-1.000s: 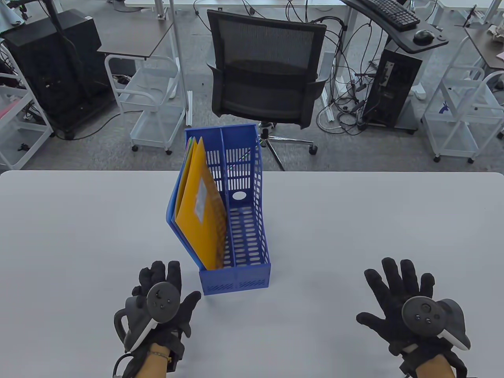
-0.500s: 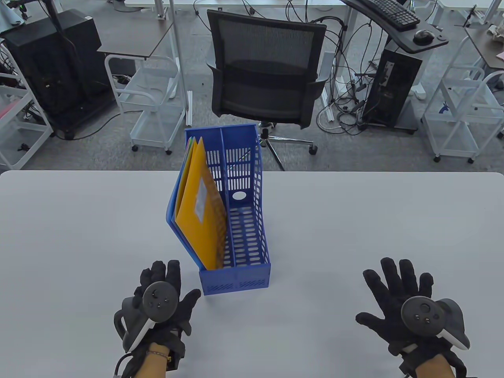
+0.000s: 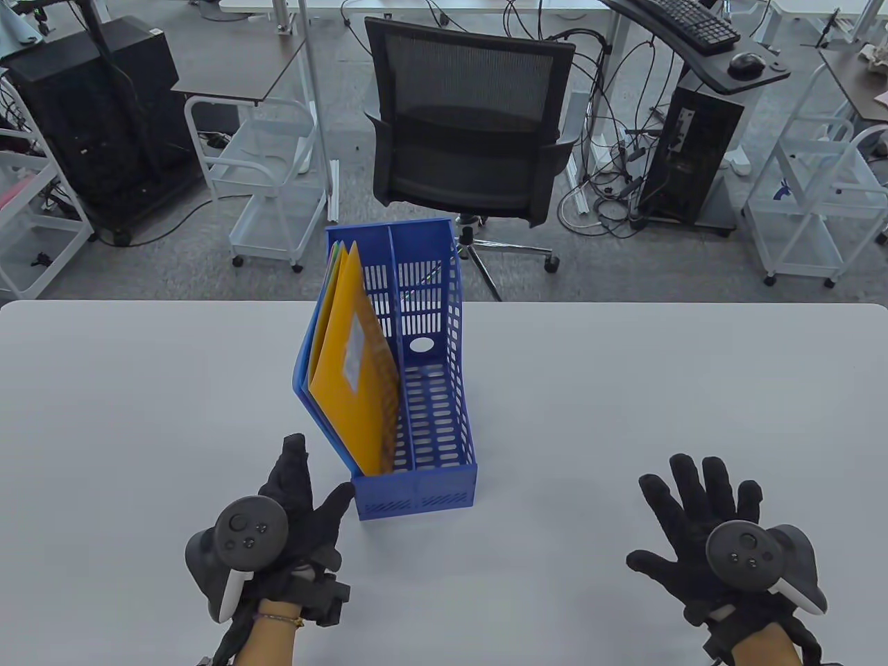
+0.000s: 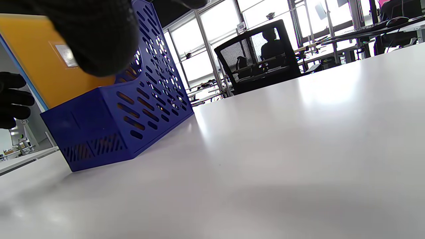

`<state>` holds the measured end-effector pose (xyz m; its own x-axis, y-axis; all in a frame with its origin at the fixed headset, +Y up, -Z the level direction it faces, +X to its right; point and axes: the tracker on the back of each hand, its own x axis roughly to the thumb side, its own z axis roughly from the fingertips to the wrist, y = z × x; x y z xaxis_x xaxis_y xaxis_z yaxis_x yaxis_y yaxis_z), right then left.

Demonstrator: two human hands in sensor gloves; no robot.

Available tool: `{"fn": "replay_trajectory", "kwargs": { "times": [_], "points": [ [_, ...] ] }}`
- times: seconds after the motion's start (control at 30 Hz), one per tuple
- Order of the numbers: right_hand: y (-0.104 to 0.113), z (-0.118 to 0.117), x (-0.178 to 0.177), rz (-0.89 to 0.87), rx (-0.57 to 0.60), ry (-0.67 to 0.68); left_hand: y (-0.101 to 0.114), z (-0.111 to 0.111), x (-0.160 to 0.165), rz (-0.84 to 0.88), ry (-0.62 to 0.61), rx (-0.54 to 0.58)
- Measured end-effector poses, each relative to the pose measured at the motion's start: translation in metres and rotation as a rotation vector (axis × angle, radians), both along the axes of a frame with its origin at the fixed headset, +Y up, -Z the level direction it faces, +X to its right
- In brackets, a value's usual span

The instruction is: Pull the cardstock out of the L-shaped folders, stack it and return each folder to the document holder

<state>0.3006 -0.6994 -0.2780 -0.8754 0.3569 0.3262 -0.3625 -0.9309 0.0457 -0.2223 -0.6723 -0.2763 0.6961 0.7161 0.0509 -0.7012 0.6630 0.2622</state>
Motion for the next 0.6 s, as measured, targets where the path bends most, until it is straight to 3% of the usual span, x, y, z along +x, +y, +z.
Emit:
{"fn": "replay_trajectory", "kwargs": {
  "times": [0.2, 0.6],
  "points": [
    [-0.001, -0.001, 0.000, 0.002, -0.009, 0.001, 0.004, -0.012, -0.005, 0.162, 0.009, -0.027],
    [-0.003, -0.007, 0.001, -0.018, -0.033, 0.004, 0.000, -0.042, -0.001, 0.137, -0.030, -0.111]
  ]
}}
